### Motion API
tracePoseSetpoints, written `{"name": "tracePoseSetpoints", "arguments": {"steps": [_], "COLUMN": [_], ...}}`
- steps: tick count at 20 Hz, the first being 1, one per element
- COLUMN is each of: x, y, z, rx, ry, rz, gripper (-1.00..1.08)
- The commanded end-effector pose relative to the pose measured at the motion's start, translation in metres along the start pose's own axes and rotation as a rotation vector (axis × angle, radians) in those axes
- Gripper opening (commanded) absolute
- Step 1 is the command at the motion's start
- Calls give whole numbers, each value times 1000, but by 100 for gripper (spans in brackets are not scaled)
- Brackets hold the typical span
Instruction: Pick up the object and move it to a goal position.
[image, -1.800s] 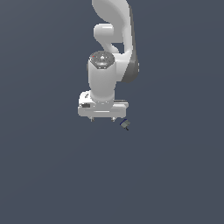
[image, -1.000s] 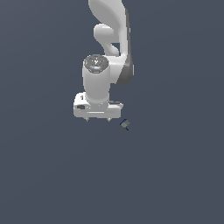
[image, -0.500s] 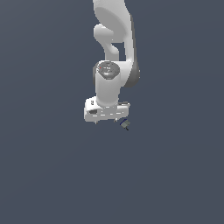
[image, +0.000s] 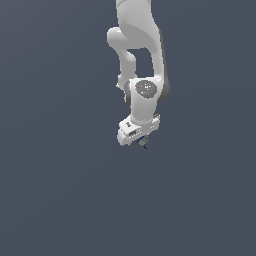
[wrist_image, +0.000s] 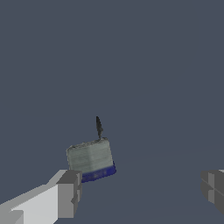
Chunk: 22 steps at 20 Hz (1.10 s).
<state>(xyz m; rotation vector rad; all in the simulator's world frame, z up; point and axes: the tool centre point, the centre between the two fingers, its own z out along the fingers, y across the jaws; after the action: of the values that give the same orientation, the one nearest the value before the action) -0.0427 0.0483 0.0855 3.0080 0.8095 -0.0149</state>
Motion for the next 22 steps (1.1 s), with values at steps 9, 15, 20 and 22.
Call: {"name": "tracePoseSetpoints", "arguments": {"steps": [9, 15, 20, 22], "x": [2, 2, 2, 2], "y": [-46, -46, -47, -48], "z": [21, 24, 42, 53], "rx": [21, 21, 21, 21], "ry": [18, 17, 17, 18], "rz": [-182, -180, -184, -185], "gripper": [100, 100, 100, 100]}}
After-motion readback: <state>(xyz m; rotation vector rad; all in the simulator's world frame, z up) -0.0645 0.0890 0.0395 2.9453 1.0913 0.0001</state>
